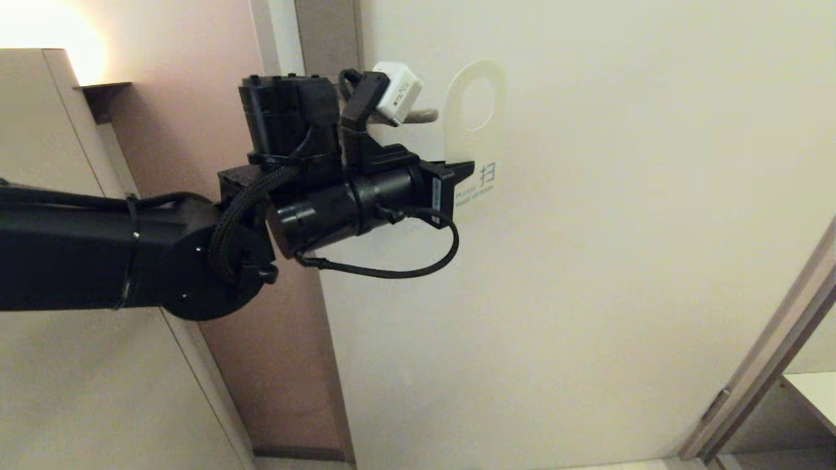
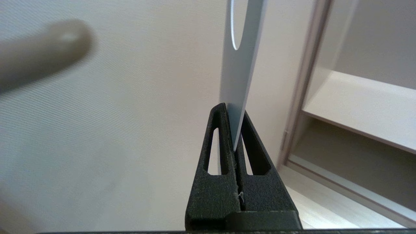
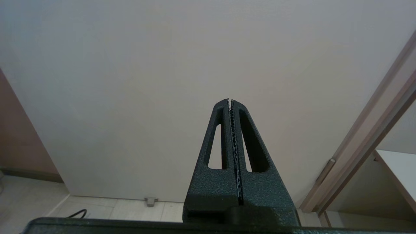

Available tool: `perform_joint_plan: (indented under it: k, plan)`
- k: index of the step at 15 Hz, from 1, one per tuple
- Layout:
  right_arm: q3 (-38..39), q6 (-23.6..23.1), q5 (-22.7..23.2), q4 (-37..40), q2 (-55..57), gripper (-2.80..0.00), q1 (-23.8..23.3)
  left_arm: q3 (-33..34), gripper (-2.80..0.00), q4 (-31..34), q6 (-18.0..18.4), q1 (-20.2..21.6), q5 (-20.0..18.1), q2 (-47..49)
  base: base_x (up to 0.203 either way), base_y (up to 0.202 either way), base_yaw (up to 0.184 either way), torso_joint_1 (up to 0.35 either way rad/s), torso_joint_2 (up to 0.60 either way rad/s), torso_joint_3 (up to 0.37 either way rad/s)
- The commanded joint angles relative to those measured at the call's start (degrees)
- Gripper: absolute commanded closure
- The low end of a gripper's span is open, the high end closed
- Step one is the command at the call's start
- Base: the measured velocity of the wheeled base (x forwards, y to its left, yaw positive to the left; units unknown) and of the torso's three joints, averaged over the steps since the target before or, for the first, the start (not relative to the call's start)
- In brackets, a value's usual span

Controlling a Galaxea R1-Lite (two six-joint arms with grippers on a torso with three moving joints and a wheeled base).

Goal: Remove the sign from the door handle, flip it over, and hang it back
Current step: Hand it to the other hand

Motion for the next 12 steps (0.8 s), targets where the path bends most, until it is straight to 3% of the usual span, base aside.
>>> perform_joint_plan:
  k: [1, 8, 10, 12]
  plan:
    - [0.00, -0.03, 0.05, 0.02, 0.00, 0.00, -0.04, 3.94, 0.00, -0.13, 0.00, -2.05, -0.13, -4.38, 0.000, 0.000, 0.000, 0.000, 0.00, 0.000]
    - [0.00, -0.01, 0.05, 0.02, 0.00, 0.00, -0.04, 17.49, 0.00, 0.05, -0.16, -7.96, -1.07, -15.53, 0.000, 0.000, 0.000, 0.000, 0.00, 0.000]
    - [0.00, -0.07, 0.05, 0.02, 0.00, 0.00, -0.04, 19.42, 0.00, 1.91, -1.02, -8.14, -3.43, -18.42, 0.000, 0.000, 0.000, 0.000, 0.00, 0.000]
    - [0.00, -0.01, 0.05, 0.02, 0.00, 0.00, -0.04, 20.59, 0.00, 2.51, -5.08, -8.05, -8.35, -20.39, 0.000, 0.000, 0.000, 0.000, 0.00, 0.000]
